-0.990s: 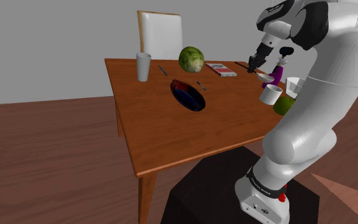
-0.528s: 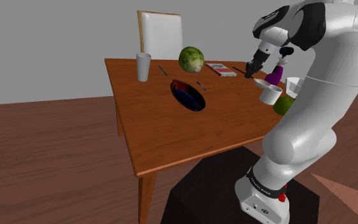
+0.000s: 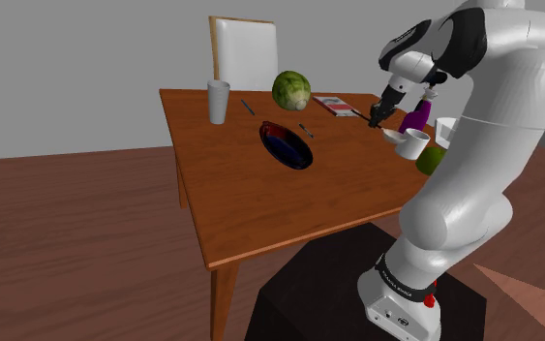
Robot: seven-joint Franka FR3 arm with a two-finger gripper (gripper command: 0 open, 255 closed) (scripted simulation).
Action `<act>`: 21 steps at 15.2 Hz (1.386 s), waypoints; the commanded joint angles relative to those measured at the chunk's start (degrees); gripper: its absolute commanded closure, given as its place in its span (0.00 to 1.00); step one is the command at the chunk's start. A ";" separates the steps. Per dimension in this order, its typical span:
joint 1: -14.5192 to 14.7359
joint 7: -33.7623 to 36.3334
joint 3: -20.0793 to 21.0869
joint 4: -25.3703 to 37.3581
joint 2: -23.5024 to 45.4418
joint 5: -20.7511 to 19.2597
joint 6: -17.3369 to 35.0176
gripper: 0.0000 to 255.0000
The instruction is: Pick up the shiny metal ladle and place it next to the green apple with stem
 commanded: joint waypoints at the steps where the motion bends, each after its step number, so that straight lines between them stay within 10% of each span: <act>1: -0.10 -0.57 0.20 -1.01 0.64 0.64 1.50 1.00; 19: -1.05 -3.69 1.58 -4.31 4.66 4.39 7.77 1.00; 20: -1.05 -3.69 1.58 -4.31 4.66 4.39 7.77 0.00; 21: -1.05 -3.69 1.58 -4.31 4.66 4.39 7.77 0.00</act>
